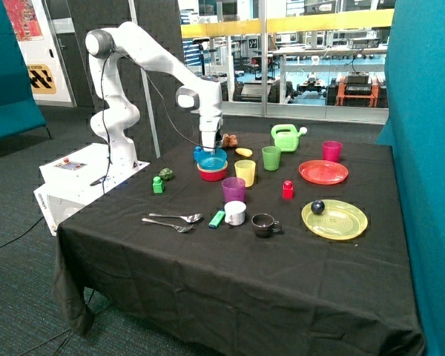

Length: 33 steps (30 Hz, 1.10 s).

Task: Stack the bowls

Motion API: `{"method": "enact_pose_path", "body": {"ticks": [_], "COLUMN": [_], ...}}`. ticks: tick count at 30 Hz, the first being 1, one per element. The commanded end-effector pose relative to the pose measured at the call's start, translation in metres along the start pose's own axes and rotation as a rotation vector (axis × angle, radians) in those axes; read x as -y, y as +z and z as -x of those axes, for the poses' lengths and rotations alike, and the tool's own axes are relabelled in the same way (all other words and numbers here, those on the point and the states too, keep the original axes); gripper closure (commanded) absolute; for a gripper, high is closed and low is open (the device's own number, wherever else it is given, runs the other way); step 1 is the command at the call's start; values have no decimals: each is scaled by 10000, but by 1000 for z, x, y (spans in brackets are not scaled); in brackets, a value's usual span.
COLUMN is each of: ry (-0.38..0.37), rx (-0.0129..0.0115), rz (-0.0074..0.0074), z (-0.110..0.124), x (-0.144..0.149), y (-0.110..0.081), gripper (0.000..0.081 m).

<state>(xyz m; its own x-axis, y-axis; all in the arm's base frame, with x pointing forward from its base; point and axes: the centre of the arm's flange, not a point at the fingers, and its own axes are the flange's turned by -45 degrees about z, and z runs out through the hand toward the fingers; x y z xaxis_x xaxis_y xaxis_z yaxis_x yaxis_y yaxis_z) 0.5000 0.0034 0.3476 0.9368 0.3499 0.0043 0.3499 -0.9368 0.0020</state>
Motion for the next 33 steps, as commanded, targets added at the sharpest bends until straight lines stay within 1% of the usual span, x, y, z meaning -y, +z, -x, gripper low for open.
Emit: {"method": "enact_pose_path", "body": {"ticks": [1, 4, 6, 16, 18, 23, 33], "ry": [-69, -88, -92, -190, -182, -196, -200], "rx": [43, 43, 43, 43, 43, 43, 43], "rz": [-20, -20, -20, -20, -20, -20, -20], "z": [-3, -3, -3, -4, -3, -3, -1], "x": [-2, -1, -1, 3, 3, 3, 1], "y": [3, 3, 3, 3, 4, 3, 2], "gripper": [419, 301, 271, 275, 263, 201, 166]}}
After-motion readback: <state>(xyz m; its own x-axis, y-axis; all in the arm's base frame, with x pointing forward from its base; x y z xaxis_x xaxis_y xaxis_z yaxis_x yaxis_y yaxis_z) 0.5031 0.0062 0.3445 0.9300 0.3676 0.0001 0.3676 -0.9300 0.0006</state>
